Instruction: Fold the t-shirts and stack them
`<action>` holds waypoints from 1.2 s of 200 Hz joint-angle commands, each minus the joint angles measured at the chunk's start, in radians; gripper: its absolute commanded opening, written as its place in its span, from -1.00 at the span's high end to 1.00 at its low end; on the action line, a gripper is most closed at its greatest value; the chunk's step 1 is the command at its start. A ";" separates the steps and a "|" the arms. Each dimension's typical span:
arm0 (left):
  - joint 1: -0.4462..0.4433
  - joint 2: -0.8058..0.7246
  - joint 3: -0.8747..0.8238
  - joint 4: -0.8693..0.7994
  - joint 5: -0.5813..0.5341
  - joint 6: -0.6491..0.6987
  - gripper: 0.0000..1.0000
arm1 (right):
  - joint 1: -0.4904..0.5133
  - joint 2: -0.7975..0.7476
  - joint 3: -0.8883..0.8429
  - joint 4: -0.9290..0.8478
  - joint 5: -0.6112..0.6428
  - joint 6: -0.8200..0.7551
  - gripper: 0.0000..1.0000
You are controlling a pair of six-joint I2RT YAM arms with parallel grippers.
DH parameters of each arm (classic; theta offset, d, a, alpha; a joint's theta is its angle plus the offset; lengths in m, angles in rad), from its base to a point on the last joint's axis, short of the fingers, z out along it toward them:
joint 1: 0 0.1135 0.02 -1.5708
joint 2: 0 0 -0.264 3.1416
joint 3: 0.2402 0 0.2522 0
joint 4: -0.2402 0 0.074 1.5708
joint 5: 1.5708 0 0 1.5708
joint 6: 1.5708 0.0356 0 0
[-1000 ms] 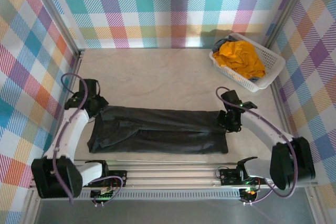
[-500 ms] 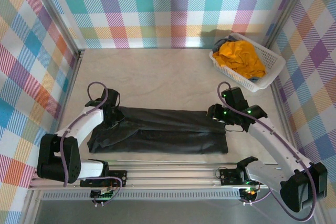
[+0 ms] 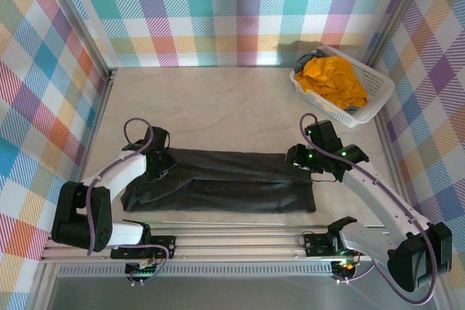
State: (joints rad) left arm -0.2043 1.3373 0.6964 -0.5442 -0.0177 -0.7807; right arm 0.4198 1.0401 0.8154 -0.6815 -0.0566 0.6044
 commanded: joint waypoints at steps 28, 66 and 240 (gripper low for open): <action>-0.027 -0.079 -0.019 -0.015 -0.007 -0.031 0.70 | 0.007 -0.016 0.014 0.084 -0.167 -0.018 0.29; -0.037 -0.196 -0.009 -0.142 -0.032 -0.038 0.96 | 0.008 -0.052 0.026 0.094 -0.237 -0.002 0.30; -0.347 -0.549 -0.209 -0.296 0.119 -0.491 1.00 | 0.008 -0.037 0.023 0.091 -0.239 0.036 0.32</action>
State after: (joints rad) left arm -0.5133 0.8238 0.5262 -0.8188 0.0959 -1.1633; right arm 0.4206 0.9920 0.8383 -0.6064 -0.2752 0.6250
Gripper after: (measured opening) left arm 0.049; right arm 0.338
